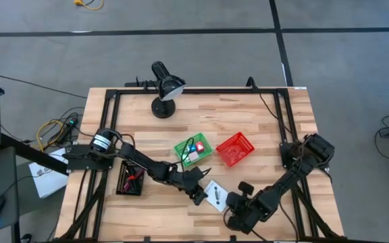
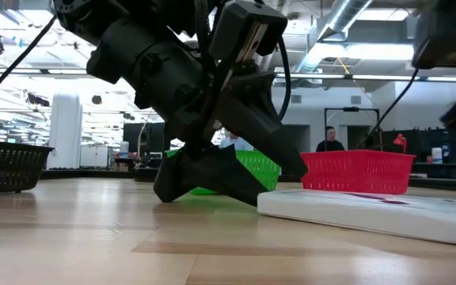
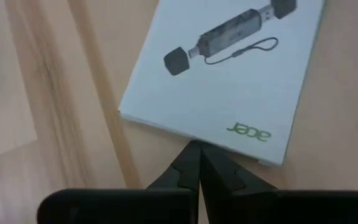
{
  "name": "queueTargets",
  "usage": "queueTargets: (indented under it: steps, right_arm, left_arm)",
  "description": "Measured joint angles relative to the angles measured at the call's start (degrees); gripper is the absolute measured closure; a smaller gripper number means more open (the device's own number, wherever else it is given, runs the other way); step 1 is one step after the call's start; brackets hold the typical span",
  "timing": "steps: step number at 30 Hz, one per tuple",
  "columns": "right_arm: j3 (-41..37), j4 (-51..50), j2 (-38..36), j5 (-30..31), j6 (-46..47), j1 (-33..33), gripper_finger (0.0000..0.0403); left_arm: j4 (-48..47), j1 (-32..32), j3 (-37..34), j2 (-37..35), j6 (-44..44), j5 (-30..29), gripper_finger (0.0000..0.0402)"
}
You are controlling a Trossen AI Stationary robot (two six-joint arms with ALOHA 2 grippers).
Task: Pick and place items into bin
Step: Put the white card reader box into the red bin
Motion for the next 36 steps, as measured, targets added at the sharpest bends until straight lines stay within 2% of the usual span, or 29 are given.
queueTargets:
  steps: [2, 9, 13, 19, 36]
  right_arm:
    - [0.1, 1.3, 1.1, -0.5, -1.6, -0.7, 0.0403]
    - [0.1, 2.4, 1.8, 3.7, -0.3, -0.9, 0.0403]
    - [0.0, 2.7, 1.8, 3.8, -1.1, -0.9, 0.0403]
    - [0.0, 3.2, 1.9, 4.2, -1.2, -1.0, 0.0403]
    - [0.0, 2.9, 1.9, 4.7, -1.2, -0.7, 0.0397]
  left_arm:
    - [-0.1, 0.0, 0.0, 0.0, 0.0, 0.1, 0.0219]
    - [1.5, 0.0, -0.2, 0.0, 0.3, 0.2, 0.0219]
    - [0.4, 0.1, 1.3, 0.3, 2.0, 1.5, 0.0219]
    - [-2.3, 0.4, 4.0, 0.6, 5.7, 0.1, 0.0219]
    - [-4.3, 0.2, 4.2, 0.3, 5.9, 1.9, 0.0219]
